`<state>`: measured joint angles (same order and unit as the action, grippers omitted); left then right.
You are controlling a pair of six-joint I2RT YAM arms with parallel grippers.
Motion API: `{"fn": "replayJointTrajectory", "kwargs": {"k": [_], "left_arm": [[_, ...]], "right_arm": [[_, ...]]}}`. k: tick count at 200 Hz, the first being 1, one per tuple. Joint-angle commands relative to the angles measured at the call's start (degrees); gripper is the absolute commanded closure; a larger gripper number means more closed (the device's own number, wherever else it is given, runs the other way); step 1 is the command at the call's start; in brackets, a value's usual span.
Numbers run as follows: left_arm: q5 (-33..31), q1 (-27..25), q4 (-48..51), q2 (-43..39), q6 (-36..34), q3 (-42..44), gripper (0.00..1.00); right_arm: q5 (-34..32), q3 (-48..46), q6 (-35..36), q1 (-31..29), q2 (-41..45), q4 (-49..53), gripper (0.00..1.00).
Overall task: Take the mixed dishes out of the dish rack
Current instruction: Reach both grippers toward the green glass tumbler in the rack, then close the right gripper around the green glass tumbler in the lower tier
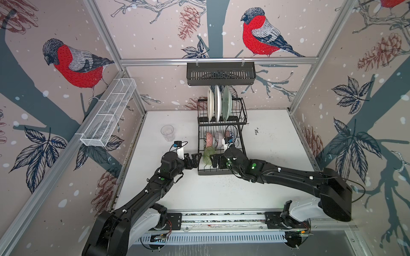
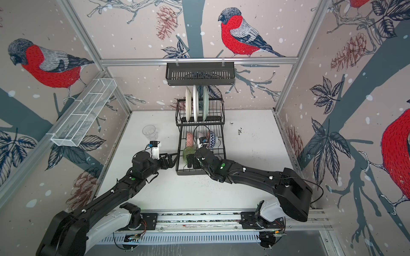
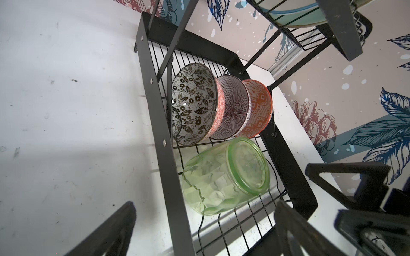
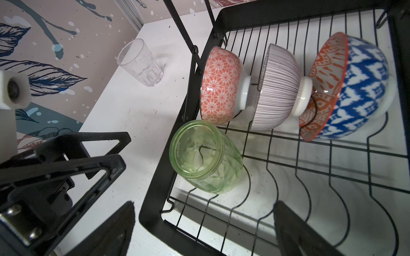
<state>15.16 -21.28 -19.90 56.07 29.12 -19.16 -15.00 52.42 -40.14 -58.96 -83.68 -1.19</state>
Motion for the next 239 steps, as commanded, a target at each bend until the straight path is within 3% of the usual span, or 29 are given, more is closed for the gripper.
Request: {"fn": "replayJointTrajectory", "kwargs": {"k": [1, 107, 146, 239], "left_arm": [[0.34, -0.08, -2.86, -0.68, -0.32, 0.09, 0.03], [-10.60, -0.08, 0.47, -10.18, 1.50, 3.43, 0.03], [-11.18, -0.08, 1.05, -9.26, 1.73, 3.08, 0.03], [-11.89, -0.08, 1.77, -7.76, 1.77, 2.46, 0.03]], "right_arm": [[-1.61, 1.61, -0.19, 0.14, -2.21, 1.42, 0.04], [2.52, 10.36, 0.48, 1.92, -14.70, 1.28, 0.12], [2.13, 11.85, 0.41, 2.56, -17.24, 1.27, 0.16], [-1.34, 16.48, 0.50, 2.54, -23.17, 3.65, 0.14]]}}
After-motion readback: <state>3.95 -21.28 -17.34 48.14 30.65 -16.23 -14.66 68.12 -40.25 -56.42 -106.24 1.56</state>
